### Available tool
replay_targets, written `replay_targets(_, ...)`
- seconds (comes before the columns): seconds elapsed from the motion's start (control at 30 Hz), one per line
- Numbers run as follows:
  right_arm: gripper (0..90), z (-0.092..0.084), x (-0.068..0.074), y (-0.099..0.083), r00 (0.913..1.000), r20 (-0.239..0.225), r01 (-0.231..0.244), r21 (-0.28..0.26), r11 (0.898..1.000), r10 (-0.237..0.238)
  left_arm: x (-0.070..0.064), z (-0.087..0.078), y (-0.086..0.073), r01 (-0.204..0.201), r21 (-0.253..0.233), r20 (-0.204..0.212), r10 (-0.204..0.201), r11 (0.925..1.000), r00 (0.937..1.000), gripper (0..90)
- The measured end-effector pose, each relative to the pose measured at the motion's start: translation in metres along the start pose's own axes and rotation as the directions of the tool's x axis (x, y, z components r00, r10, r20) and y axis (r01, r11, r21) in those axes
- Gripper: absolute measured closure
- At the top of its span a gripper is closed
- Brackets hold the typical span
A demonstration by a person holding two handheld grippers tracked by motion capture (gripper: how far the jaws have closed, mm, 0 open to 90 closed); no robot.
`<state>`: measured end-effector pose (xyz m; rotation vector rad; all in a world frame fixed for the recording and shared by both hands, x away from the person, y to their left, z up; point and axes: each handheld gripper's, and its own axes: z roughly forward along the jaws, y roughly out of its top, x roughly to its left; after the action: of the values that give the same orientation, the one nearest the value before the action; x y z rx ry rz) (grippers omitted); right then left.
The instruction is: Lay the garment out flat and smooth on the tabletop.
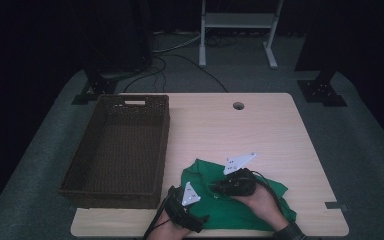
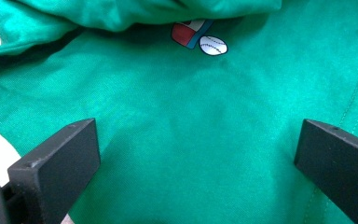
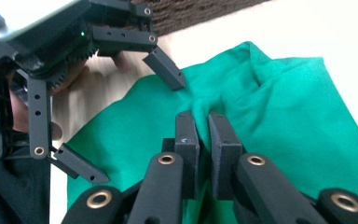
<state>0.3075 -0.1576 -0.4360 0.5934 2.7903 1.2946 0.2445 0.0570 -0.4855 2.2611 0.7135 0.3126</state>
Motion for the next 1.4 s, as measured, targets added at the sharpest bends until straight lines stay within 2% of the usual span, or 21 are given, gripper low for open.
replay_targets(0.17,84.2,-0.001,-0.002,0.000,0.9999,-0.006,-0.009,-0.004,1.000,0.009,0.000,0.000,0.000,0.000,0.000,0.000,0.000,1.0000,1.0000,0.0)
replay_targets(0.33,84.2,-0.005,-0.003,0.005,1.0000,0.002,0.004,-0.012,1.000,-0.004,0.000,0.000,0.000,0.000,-0.001,0.000,0.000,1.0000,1.0000,0.0)
replay_targets(1.03,84.2,-0.022,-0.016,0.012,0.9997,0.016,-0.020,-0.053,0.998,0.020,0.000,0.000,0.000,0.002,-0.002,0.000,-0.002,1.0000,1.0000,0.0)
replay_targets(1.4,84.2,-0.024,-0.020,0.014,0.9994,0.025,-0.022,-0.062,0.998,0.023,0.000,0.000,0.000,0.002,-0.001,0.000,-0.002,1.0000,1.0000,0.0)
